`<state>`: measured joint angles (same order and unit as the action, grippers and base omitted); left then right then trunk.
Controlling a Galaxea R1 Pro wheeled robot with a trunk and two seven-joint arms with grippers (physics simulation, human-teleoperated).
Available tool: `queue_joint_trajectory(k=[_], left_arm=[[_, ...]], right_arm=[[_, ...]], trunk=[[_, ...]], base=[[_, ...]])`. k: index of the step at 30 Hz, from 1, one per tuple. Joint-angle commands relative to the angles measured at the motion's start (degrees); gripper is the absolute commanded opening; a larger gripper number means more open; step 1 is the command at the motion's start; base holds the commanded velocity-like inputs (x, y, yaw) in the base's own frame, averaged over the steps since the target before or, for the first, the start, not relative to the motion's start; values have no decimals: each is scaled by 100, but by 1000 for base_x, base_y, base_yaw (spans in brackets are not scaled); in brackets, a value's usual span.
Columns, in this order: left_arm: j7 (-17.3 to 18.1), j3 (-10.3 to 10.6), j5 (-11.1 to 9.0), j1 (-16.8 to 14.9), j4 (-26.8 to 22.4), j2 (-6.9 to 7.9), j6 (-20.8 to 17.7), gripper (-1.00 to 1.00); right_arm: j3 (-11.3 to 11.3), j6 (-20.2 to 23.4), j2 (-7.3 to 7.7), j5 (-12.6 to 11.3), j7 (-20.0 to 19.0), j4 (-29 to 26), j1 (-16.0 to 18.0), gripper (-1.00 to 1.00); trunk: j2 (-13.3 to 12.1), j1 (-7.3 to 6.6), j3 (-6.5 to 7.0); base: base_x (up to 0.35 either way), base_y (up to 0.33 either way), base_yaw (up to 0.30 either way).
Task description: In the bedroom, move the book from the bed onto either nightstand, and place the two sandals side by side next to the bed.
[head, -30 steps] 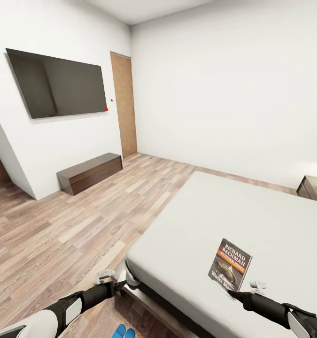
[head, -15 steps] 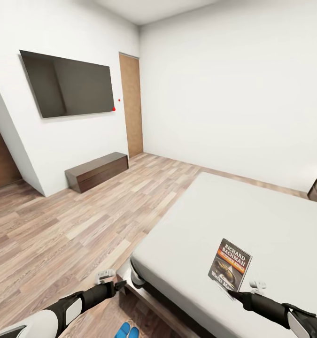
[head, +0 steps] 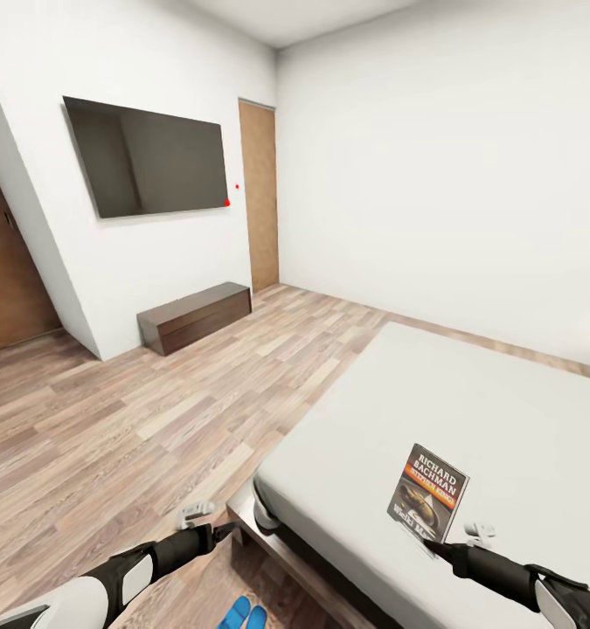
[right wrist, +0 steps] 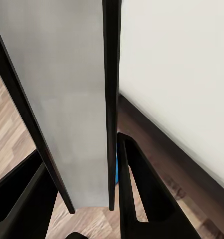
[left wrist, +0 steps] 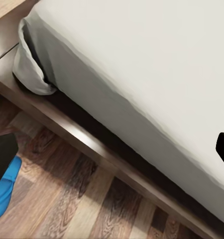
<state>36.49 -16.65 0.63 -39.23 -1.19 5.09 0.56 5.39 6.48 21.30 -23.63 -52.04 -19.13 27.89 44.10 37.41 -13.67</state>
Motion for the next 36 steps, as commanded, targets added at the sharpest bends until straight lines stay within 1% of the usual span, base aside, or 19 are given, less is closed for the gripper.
queue_joint_trajectory(k=[1,36], left_arm=[[16,-14,7,-5,5,1,5,100],[16,-14,7,-5,5,-8,5,100]], right_arm=[[33,55,6,-63,-5,-5,3,-100],[33,55,-17,-54,1,-6,3,-100]], trunk=[[7,1,-8],[7,1,-8]], base=[[0,0,122],[0,0,123]])
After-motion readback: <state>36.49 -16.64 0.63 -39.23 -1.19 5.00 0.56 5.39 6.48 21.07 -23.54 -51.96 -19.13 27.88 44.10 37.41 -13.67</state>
